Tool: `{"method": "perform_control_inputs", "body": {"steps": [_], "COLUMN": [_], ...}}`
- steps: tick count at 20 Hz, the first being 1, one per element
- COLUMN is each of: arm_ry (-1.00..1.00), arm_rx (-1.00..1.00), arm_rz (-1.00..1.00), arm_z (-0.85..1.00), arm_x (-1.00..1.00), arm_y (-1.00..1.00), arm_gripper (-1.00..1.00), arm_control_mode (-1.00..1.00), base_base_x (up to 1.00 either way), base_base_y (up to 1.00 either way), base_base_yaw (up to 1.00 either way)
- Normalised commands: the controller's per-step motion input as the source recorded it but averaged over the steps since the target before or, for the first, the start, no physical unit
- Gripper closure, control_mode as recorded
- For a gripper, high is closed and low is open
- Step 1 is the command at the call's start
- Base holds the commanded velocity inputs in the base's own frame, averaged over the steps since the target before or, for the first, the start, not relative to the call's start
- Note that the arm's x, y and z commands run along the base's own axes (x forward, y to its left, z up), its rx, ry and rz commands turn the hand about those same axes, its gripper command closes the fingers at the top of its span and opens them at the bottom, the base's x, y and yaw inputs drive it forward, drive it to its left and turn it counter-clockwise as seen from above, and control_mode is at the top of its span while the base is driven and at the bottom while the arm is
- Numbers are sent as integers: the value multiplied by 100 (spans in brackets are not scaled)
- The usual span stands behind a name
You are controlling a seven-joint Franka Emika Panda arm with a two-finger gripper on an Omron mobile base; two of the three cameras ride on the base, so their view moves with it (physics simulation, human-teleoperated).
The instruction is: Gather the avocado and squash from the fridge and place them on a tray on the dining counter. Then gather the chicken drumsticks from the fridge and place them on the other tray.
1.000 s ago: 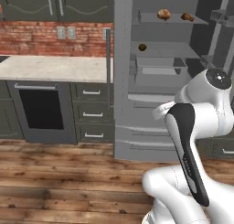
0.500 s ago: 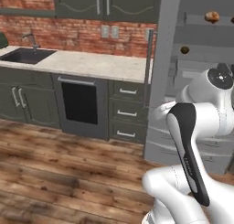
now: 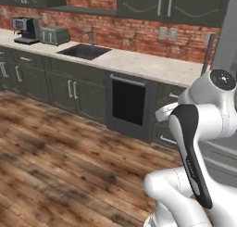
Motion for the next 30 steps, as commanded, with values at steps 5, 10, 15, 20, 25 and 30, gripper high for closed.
{"method": "perform_control_inputs", "body": {"steps": [5,10,15,20,25,30], "arm_ry": [0,0,0,0,0,0], "arm_rx": [0,0,0,0,0,0], "arm_rz": [0,0,0,0,0,0], "arm_z": [0,0,0,0,0,0], "arm_x": [0,0,0,0,0,0], "arm_y": [0,0,0,0,0,0], "arm_gripper": [100,100,100,100,100,100], "arm_control_mode": [100,100,100,100,100,100], "base_base_x": [0,0,0,0,0,-7], "base_base_y": [26,19,5,0,0,-28], "base_base_yaw": [46,44,41,39,35,24]}}
